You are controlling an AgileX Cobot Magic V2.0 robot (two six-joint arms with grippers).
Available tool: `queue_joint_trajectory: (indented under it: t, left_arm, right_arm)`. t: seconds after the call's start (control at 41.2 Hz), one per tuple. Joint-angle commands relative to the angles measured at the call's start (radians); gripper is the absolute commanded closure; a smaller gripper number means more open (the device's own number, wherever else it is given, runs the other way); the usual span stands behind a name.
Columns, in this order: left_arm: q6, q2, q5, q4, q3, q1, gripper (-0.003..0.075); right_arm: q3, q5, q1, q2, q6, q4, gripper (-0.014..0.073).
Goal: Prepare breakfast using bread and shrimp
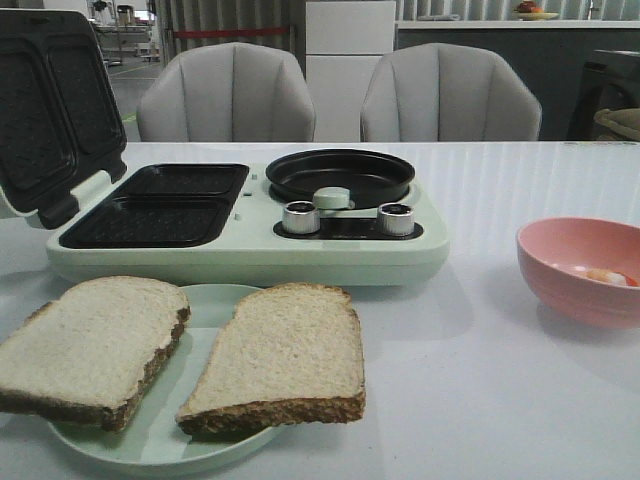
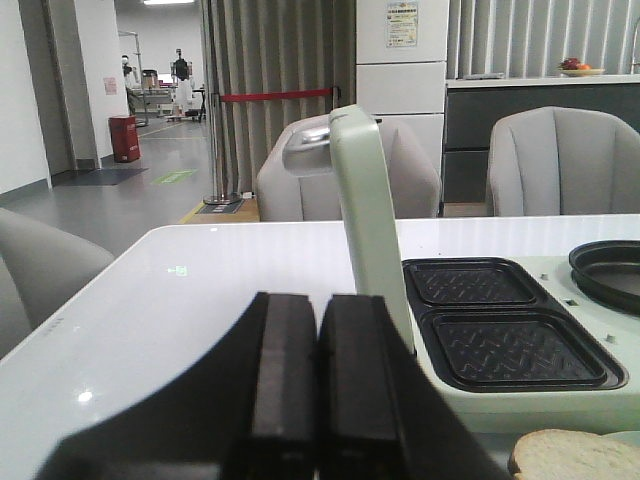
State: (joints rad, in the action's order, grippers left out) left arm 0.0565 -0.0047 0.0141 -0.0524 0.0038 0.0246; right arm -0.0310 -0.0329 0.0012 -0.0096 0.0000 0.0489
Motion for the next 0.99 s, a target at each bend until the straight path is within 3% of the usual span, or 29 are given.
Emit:
queue_joint_trajectory:
  t: [0.0,0.606,0.776,0.97]
  left_arm:
    - [0.009,-0.023,0.085,0.006,0.032,0.0,0.0617]
    - [0.009,-0.023,0.086,0.006,0.032,0.0,0.0617]
    - [0.009,-0.023,0.145,0.006,0.021,0.0,0.0617]
    - [0.009,-0.017,0.104,0.006,-0.112,0.0,0.0617]
  right_arm:
    - [0.006,0.098,-0.004,-0.02,0.0,-0.011,0.0558]
    - [0.006,0.098,-0.004,-0.02,0.0,-0.011,0.0558]
    - [0.015,0.168,-0.002,-0.02,0.0,-0.011,0.0558]
    - [0.176,0.012,-0.002,-0.02,0.0,-0.034,0.0558]
